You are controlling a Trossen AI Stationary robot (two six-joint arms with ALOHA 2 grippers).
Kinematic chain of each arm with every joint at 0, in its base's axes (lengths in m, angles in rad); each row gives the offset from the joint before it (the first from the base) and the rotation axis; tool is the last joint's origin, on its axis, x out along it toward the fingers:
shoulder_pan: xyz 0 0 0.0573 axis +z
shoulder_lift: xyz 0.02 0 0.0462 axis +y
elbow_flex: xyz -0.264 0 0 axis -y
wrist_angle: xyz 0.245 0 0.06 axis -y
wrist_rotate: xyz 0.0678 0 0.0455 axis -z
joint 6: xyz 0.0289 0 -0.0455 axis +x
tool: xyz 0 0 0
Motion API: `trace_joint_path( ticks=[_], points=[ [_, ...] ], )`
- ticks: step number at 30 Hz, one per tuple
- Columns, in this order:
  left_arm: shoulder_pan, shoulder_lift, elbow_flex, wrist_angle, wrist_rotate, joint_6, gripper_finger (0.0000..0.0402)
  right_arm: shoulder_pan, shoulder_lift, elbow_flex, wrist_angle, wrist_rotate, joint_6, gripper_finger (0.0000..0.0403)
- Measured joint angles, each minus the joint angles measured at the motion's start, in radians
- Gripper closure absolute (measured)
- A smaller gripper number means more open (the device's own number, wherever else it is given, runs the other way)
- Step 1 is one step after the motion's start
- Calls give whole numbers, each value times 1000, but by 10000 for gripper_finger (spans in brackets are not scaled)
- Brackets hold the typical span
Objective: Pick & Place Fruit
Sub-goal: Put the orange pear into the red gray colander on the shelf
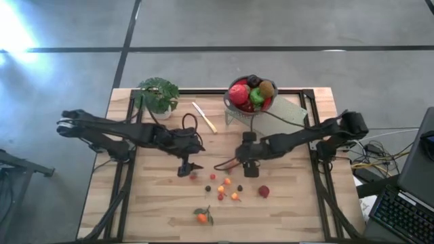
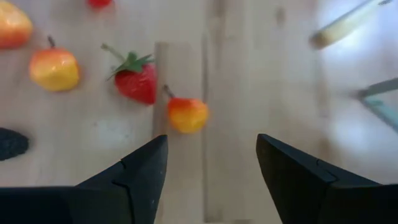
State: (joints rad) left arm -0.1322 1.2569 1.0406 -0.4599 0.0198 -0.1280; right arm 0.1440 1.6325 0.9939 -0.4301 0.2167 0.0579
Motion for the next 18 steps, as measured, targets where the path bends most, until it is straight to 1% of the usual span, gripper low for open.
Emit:
trace_joint_path(
  ticks=[2,7,9,16,18],
  points=[
    [0,-19,0,-12,-13,0,42,0,29,0,11,-15,-5,151],
    [0,-55,0,-12,-23,-4,42,0,72,0,25,-16,-9,132],
    [0,-63,0,-13,-22,-5,42,0,74,0,27,-17,-9,126],
    [0,-66,0,-13,-22,-11,42,1,77,0,133,-40,-19,114],
    [0,-66,0,-13,-22,-17,41,1,86,-1,140,-40,-29,112]
  ],
)
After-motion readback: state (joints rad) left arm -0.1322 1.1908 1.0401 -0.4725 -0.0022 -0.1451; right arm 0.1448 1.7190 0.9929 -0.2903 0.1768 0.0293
